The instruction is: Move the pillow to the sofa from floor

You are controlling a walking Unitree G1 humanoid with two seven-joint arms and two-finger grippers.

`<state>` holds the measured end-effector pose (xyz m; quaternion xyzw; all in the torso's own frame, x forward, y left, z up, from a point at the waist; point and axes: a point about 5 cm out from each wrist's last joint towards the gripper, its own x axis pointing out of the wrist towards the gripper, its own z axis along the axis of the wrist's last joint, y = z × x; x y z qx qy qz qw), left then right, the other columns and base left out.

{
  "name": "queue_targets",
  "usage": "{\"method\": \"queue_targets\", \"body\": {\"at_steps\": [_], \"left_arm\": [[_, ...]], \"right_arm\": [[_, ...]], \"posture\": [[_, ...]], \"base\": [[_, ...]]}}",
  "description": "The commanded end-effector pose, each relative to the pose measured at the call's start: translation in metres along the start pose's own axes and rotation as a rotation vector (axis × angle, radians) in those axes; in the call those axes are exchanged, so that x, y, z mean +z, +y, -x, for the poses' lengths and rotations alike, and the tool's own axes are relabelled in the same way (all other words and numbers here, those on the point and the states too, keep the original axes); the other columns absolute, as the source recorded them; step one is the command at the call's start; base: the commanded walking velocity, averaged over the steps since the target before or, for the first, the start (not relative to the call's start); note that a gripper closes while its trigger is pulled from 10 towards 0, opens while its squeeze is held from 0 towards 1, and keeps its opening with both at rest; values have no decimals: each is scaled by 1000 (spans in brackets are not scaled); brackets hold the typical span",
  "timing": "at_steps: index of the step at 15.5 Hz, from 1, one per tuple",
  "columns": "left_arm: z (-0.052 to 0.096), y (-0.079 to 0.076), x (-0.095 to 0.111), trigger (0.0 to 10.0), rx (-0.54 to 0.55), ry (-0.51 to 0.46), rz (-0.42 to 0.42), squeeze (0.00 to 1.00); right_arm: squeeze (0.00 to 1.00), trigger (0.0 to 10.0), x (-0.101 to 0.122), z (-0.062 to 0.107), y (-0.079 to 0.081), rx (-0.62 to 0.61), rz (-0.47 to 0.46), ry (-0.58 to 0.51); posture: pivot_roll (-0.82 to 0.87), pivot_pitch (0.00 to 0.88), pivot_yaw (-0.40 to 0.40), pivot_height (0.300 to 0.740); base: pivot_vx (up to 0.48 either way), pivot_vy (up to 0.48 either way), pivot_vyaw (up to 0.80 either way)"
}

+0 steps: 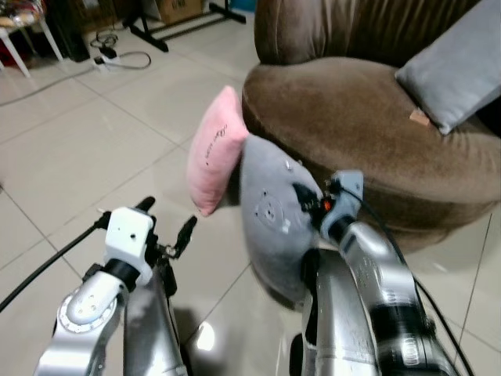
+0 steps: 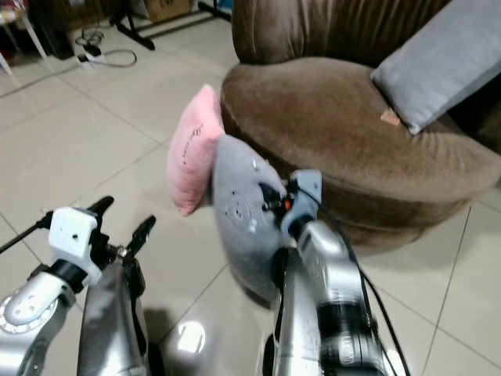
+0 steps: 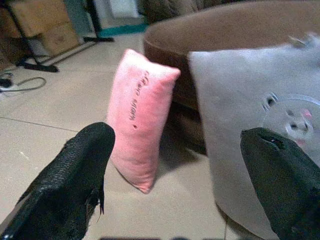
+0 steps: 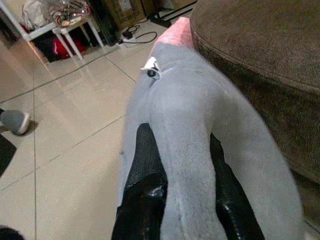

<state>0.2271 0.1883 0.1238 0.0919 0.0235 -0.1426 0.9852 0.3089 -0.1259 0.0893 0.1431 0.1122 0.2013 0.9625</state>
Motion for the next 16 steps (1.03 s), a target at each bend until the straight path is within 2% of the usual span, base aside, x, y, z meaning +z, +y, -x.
{"method": "queue_targets", "body": {"at_steps": [1, 6, 7, 8, 9, 10, 12, 13, 15, 16], "left_arm": [[-2, -3, 5, 10000, 35, -27, -15, 490], [-5, 1, 3, 10000, 123, -20, -17, 494], [-2, 5, 2, 10000, 183, -24, 6, 494], [1, 8, 3, 10000, 215, -26, 0, 486], [1, 9, 5, 10000, 219, -27, -29, 490], [-2, 9, 9, 10000, 211, -38, -51, 490], [-6, 11, 10, 10000, 231, -37, -46, 490], [-7, 12, 9, 10000, 233, -28, -50, 490], [-12, 12, 10, 10000, 220, -45, -58, 494], [-14, 11, 12, 10000, 205, -56, -55, 494]], "right_arm": [[0, 0, 20, 7, 15, 26, -11, -87], [0, 0, 34, 23, 30, 34, -54, -177], [0, 2118, 37, 29, 34, 27, -52, -155], [0, 10000, 36, 31, 34, 7, -26, -132], [0, 10000, 36, 33, 33, -22, -24, -147], [0, 10000, 39, 32, 32, -43, -62, -167], [0, 10000, 46, 29, 33, -57, -128, -203], [0, 10000, 50, 30, 33, -63, -123, -210], [0, 10000, 55, 35, 31, -101, -29, -238], [0, 10000, 55, 38, 30, -96, -33, -257]], "posture": [[-36, 0, -25, 408], [-51, 0, -31, 408], [-50, 0, -37, 408], [-42, 0, -39, 408], [-28, 0, -38, 418], [-25, 0, -36, 428], [-29, 0, -24, 452], [-32, 0, -23, 462], [-56, 0, -10, 482], [-60, 0, -8, 492]], "base": [[0, 0, 0], [0, 0, 0], [0, 0, 0], [0, 0, 0], [0, 0, 0], [0, 0, 0], [0, 0, 0], [0, 0, 0], [0, 0, 0], [0, 0, 0]]}}
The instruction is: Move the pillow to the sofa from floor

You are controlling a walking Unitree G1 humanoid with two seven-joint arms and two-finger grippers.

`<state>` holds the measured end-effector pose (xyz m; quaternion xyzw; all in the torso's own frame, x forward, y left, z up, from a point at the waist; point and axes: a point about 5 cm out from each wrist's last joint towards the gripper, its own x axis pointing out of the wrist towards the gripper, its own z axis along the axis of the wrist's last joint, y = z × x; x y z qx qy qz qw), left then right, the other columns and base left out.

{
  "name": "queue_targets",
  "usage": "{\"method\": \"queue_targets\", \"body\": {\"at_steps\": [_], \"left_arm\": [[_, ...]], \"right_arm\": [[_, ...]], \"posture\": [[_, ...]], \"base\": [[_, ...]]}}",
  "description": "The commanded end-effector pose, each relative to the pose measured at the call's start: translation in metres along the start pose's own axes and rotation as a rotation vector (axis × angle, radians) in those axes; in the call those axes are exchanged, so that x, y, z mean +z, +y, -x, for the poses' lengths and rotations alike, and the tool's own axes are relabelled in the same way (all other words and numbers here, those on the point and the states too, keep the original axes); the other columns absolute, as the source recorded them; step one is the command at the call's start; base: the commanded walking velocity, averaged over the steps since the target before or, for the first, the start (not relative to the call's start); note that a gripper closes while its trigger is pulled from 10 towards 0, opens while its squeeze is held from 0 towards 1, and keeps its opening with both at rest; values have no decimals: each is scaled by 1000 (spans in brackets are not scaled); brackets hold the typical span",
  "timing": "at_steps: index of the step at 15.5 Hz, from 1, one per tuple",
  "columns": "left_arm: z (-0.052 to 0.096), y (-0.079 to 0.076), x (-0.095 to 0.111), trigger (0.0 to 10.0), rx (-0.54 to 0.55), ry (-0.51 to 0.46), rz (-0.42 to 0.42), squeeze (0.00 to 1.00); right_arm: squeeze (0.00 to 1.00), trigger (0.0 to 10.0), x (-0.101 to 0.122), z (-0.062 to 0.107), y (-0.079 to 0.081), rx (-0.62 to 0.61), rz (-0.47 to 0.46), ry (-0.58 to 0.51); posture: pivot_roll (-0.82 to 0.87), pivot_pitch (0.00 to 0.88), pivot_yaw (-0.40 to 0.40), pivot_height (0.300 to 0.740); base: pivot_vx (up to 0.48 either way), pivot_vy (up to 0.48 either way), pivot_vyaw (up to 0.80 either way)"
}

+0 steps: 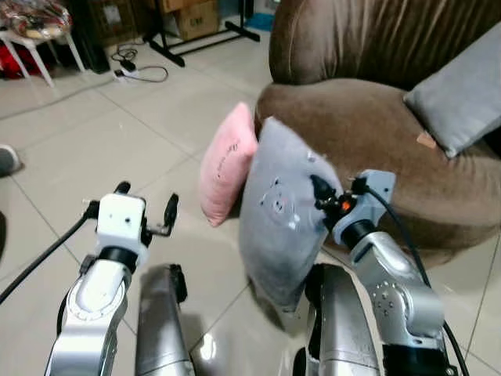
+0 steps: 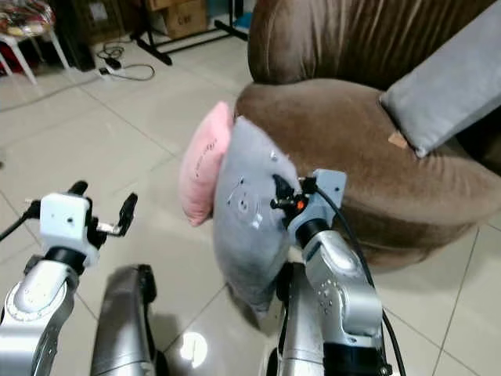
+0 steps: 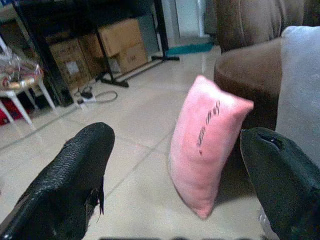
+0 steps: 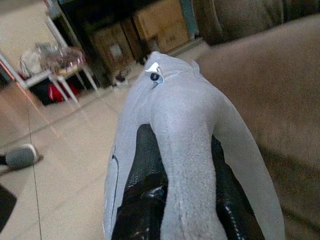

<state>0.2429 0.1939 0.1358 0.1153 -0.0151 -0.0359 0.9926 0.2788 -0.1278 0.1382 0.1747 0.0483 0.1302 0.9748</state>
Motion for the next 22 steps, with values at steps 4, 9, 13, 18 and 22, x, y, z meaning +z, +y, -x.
{"method": "queue_targets", "body": {"at_steps": [4, 9, 13, 18, 22], "left_arm": [[-5, -5, 2, 10000, -22, -12, -14, 494], [-5, -5, 7, 10000, -6, -22, -2, 494], [-7, -5, 7, 10000, -12, -26, -16, 494], [-10, -7, 7, 10000, -28, -24, -21, 490], [-12, -9, 7, 10000, -34, -25, -25, 494]], "right_arm": [[0, 10000, 22, 1, 2, -19, 11, -118], [0, 10000, 19, 3, 3, -11, -27, -90], [0, 10000, 20, 3, 3, -22, -37, -102], [0, 10000, 23, 4, -2, -64, -42, -121], [0, 10000, 34, 4, -6, -136, 161, -200]], "posture": [[-69, 0, -8, 527], [-62, 0, -13, 580], [-65, 0, -8, 618], [-74, 0, 3, 676], [-75, 0, 7, 713]], "base": [[0, 0, 0], [0, 0, 0], [0, 0, 0], [0, 0, 0], [0, 0, 0]]}}
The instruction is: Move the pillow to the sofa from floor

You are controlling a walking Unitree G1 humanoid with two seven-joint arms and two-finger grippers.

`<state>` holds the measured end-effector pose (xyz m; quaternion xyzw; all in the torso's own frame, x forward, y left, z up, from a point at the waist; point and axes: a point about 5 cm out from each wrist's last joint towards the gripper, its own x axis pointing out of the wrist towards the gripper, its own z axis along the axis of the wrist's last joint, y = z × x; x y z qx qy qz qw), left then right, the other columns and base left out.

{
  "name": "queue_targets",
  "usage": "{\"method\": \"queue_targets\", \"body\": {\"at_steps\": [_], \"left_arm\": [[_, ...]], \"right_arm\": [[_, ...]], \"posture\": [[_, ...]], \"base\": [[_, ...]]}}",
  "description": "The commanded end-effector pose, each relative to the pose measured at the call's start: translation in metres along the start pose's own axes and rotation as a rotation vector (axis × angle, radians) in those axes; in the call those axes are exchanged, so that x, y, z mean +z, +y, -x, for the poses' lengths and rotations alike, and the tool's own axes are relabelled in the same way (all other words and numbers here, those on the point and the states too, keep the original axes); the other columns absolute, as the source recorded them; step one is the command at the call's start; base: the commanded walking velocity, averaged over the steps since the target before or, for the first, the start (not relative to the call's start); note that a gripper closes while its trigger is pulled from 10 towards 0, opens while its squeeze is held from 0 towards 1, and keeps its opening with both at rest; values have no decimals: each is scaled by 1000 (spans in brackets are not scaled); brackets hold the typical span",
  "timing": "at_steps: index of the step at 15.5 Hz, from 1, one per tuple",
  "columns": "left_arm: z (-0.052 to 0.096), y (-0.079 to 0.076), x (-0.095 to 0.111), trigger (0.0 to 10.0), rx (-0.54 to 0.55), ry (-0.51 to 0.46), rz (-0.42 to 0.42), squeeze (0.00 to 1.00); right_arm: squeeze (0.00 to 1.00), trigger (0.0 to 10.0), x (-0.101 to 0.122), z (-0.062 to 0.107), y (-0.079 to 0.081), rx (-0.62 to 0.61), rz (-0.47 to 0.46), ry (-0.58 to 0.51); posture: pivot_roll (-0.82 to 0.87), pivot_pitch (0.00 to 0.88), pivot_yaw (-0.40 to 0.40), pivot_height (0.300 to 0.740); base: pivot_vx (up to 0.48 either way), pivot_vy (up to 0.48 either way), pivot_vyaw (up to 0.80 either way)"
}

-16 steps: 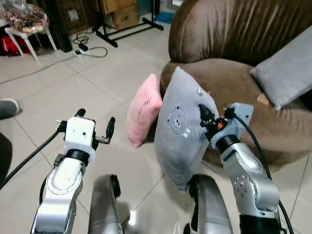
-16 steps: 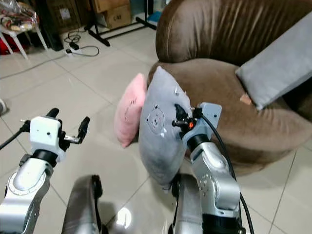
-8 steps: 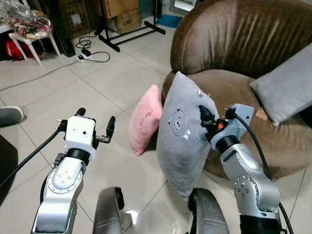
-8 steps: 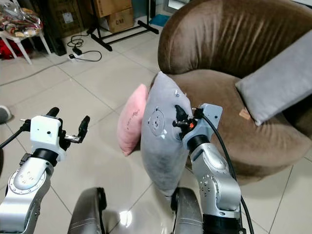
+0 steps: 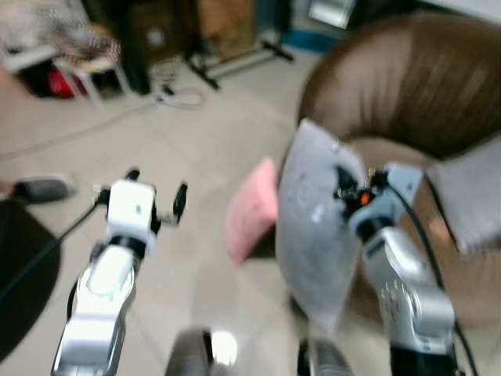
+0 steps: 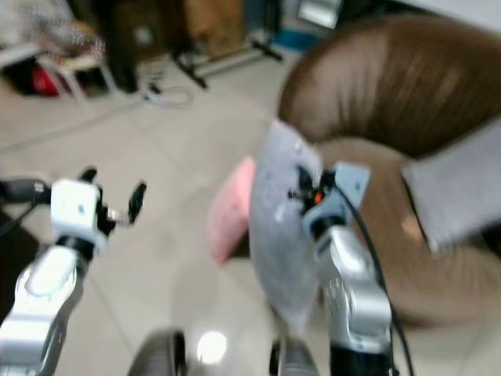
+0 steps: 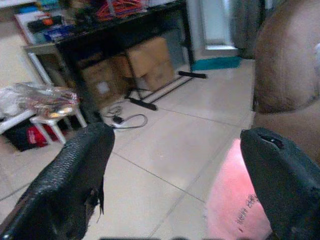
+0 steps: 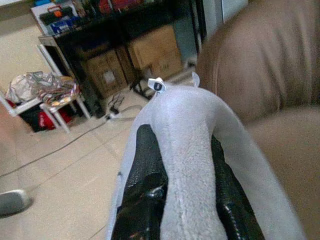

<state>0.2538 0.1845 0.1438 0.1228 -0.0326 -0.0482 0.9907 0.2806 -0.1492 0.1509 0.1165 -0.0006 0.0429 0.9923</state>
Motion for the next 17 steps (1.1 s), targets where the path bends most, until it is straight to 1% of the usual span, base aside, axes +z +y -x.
{"method": "queue_targets", "body": {"at_steps": [1, 3, 5, 6, 8, 12, 14, 16, 17], "left_arm": [[0, -2, -2, 10000, -15, 11, -9, 494], [-1, -3, -2, 10000, -20, 9, -9, 494], [-2, -4, -2, 10000, -27, 10, -8, 494], [-2, -4, -2, 10000, -29, 10, -9, 494], [-2, -4, -2, 10000, -33, 10, -11, 490], [-1, -5, -2, 10000, -33, 11, -10, 494], [-1, -5, -2, 10000, -33, 12, -9, 494], [0, -5, -2, 10000, -35, 14, -8, 490], [0, -6, -3, 10000, -39, 14, -6, 494]], "right_arm": [[0, 10000, 16, -1, 9, 26, 39, -92], [0, 10000, 13, 1, 8, 27, 17, -86], [0, 10000, 11, 3, 6, 4, 8, -90], [0, 10000, 12, 3, 6, 2, 17, -99], [0, 10000, 13, 3, 6, -1, 0, -114], [0, 10000, 9, 5, 3, -23, -4, -99], [0, 10000, 8, 4, 0, -40, 10, -93], [0, 10000, 3, 3, -6, -103, 14, -48], [0, 10000, -5, 2, -10, -157, 1, 11]], "posture": [[-78, 0, 9, 713], [-79, 0, 13, 718], [-81, 0, 18, 740], [-81, 0, 18, 740], [-81, 0, 18, 740], [-79, 0, 12, 740], [-79, 0, 11, 740], [-81, 0, 13, 740], [-82, 0, 14, 740]], "base": [[0, 0, 0], [0, 0, 0], [0, 0, 0], [0, 0, 0], [0, 0, 0], [0, 0, 0], [0, 0, 0], [0, 0, 0], [0, 0, 0]]}}
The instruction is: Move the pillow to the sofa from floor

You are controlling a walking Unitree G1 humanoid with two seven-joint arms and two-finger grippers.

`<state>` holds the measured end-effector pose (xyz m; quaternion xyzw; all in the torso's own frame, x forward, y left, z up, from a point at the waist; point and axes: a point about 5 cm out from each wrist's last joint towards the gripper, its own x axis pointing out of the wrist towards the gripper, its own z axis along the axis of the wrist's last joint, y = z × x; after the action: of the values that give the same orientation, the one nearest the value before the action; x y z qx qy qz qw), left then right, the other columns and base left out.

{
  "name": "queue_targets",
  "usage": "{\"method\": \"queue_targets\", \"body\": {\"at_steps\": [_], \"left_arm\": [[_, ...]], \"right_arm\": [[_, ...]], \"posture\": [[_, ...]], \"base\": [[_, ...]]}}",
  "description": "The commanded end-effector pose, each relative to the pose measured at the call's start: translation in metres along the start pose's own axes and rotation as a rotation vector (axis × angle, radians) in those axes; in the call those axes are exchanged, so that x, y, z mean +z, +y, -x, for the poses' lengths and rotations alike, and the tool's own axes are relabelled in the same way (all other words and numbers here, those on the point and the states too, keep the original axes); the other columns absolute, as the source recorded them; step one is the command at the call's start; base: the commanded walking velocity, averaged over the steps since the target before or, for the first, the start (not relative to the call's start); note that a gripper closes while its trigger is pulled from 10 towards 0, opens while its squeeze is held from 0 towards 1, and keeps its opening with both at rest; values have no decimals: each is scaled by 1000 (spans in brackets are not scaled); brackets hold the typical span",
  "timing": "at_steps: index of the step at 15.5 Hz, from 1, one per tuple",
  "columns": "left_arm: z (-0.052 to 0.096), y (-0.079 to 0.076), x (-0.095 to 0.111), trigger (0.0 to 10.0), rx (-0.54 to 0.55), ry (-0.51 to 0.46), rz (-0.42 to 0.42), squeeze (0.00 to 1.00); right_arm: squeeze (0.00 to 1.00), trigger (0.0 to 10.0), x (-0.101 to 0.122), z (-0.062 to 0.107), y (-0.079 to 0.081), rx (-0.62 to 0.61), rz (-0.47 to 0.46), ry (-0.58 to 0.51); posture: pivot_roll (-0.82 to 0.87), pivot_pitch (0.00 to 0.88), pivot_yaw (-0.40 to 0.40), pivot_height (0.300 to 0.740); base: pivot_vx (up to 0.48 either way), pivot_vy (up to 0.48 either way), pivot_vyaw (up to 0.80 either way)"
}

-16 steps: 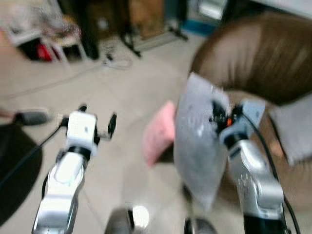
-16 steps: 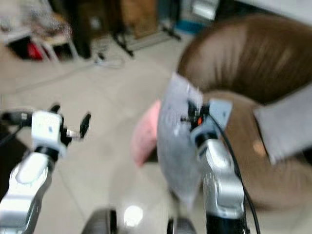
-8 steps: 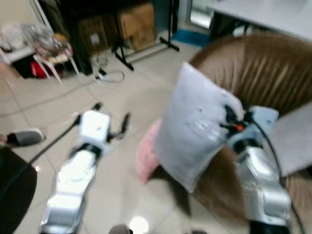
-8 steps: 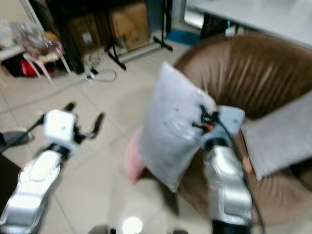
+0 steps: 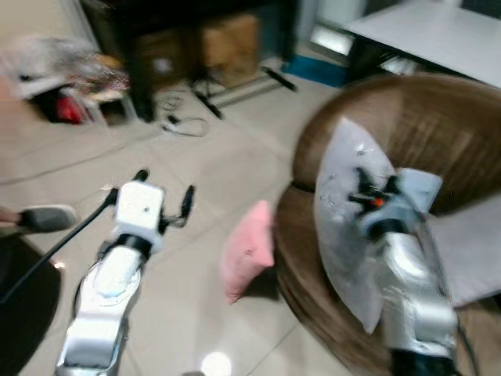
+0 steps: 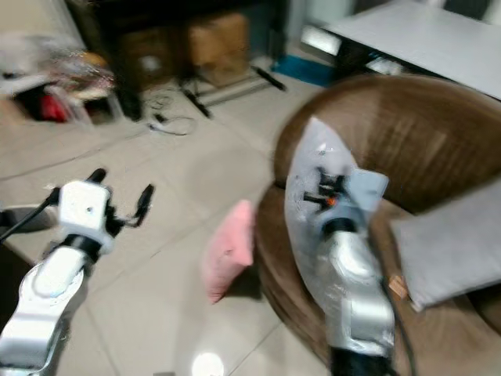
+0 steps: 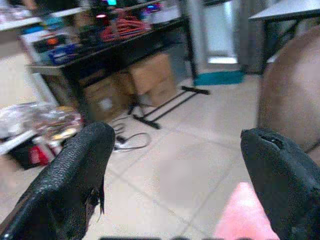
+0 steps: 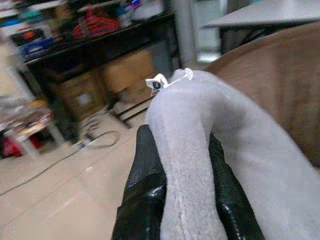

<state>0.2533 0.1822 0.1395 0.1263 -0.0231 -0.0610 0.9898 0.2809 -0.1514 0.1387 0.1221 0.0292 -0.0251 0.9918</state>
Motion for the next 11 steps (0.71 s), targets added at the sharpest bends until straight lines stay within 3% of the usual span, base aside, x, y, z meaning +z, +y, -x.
{"method": "queue_targets", "body": {"at_steps": [1, 2, 4, 5, 6, 8, 9, 11], "left_arm": [[-1, -3, 1, 10000, -14, -2, 0, 494], [-2, -3, 1, 10000, -16, -3, 0, 494], [-3, -4, 2, 10000, -19, -5, -1, 490], [-3, -4, 2, 10000, -20, -7, -2, 486], [-3, -4, 2, 10000, -21, -8, -3, 490], [-2, -5, 4, 10000, -24, -21, -4, 490], [-2, -5, 6, 10000, -20, -28, 4, 486], [-2, -5, 8, 10000, -18, -35, 9, 490]], "right_arm": [[0, 10000, -2, -2, -6, -54, -6, 53], [0, 10000, -3, -4, -5, -72, -17, 66], [0, 10000, 7, -3, 5, 8, -136, -55], [0, 10000, 6, -4, 0, -52, -103, -57], [0, 10000, 11, -4, 0, -48, -157, -79], [0, 10000, 8, -5, 0, -32, -86, -35], [0, 10000, 3, -5, 1, 7, -90, 5], [0, 10000, 5, -2, 6, 67, -102, -29]], "posture": [[-82, 0, 16, 740], [-81, 0, 19, 740], [-80, 0, 19, 740], [-78, 0, 18, 740], [-73, 0, 16, 740], [-71, 0, 15, 740], [-67, 0, 12, 740], [-65, 0, 10, 740]], "base": [[0, 0, 0], [0, 0, 0], [0, 0, 0], [0, 0, 0], [0, 0, 0], [0, 0, 0], [0, 0, 0], [0, 0, 0]]}}
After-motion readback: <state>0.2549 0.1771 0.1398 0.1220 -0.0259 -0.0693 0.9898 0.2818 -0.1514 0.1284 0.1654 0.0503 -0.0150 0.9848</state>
